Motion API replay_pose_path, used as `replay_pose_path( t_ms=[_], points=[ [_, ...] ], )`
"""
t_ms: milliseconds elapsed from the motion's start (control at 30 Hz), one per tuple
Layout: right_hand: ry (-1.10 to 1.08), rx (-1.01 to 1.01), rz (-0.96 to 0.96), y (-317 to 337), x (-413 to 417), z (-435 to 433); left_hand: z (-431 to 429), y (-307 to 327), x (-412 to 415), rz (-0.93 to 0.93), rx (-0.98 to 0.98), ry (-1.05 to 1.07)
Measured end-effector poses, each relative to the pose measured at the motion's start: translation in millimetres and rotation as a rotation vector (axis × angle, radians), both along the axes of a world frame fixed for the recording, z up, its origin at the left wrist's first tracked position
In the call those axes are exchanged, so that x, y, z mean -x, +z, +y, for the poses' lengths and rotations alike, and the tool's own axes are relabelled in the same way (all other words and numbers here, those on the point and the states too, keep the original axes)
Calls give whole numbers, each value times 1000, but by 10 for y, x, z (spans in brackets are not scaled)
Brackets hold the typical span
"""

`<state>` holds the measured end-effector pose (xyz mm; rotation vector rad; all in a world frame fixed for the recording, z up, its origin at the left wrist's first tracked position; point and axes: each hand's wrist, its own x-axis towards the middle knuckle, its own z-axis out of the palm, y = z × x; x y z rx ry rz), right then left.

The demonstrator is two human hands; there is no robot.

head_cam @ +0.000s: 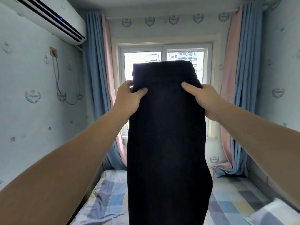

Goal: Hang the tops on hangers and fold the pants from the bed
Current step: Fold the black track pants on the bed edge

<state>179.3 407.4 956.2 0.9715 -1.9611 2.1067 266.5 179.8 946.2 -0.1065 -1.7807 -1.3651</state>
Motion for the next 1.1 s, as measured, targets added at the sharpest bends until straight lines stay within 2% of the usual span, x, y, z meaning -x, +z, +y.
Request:
replay_pose_path(
  t_ms=[333,433,567,767,967,1100],
  points=[
    [77,-19,-48,-208,-424,-269,-289,-240,-625,-112,-9,18],
    [81,-64,-86,-469,-395,-465,-499,-491,-656,-175,8,40],
    [84,-137,-151,-932,-244,-793,-832,-1008,-539,-247,-70,34],
    [102,-318,-352,-2072,247,-1354,-1406,-2228,-90,-426,-198,-8],
    [107,-596,-539,-3700,1022,-2048,-2077,-3900,685,-726,-253,-33],
    [74,-687,-666,-4775,1812,-2718,-2691,-5036,1472,-874,-368,-18]
  ],
)
